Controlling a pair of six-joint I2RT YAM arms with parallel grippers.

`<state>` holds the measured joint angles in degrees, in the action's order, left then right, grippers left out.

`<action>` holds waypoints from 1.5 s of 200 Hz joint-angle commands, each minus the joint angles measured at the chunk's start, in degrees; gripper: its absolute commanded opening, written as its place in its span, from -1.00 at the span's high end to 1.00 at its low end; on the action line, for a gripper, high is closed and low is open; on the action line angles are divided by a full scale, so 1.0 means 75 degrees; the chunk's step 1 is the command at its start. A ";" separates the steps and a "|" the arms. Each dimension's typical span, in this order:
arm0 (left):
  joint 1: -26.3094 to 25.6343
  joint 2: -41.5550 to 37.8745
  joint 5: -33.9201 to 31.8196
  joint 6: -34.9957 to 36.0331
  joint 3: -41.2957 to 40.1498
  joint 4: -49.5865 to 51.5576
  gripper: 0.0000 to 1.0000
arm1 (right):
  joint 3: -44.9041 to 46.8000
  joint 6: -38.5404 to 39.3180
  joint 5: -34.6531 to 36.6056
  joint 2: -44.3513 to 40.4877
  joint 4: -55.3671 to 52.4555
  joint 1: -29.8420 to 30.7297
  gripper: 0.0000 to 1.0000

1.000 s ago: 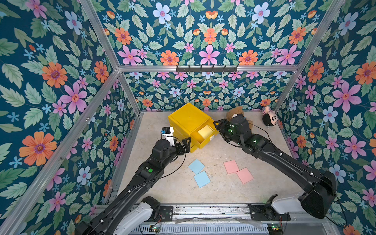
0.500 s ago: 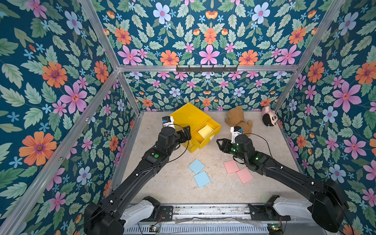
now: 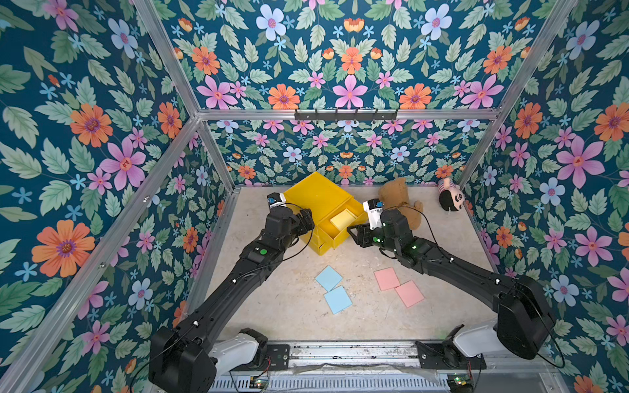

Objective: Please put the sticky notes in the drawer by color
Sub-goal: Close the drawer in the storage box.

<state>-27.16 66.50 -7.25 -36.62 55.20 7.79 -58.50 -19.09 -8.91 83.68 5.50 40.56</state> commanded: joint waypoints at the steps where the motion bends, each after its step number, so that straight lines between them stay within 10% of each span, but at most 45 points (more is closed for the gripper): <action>1: 0.0055 0.0027 0.0151 -0.0040 -0.0018 0.0074 -0.76 | -0.0249 0.0427 -0.0320 0.0209 -0.0002 0.0007 0.01; 221: 0.0155 0.0006 0.0390 0.0144 0.0212 0.0449 -0.62 | -0.2033 0.1034 -0.0316 0.2376 0.0287 -0.0029 -0.05; 259: -0.0005 0.0246 0.0615 0.1717 0.1004 0.1120 -0.99 | -0.0131 0.1456 -0.0020 0.1044 0.1122 -0.0102 -0.59; 300: -0.0117 0.1227 0.0851 0.3895 0.3333 0.3451 -0.99 | 0.0168 0.1977 -0.0115 0.1289 0.1140 -0.0527 -0.62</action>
<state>-28.05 72.20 -2.24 -19.84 72.95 22.11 -57.19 -8.23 -10.17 92.16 11.64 36.91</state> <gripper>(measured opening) 0.996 0.806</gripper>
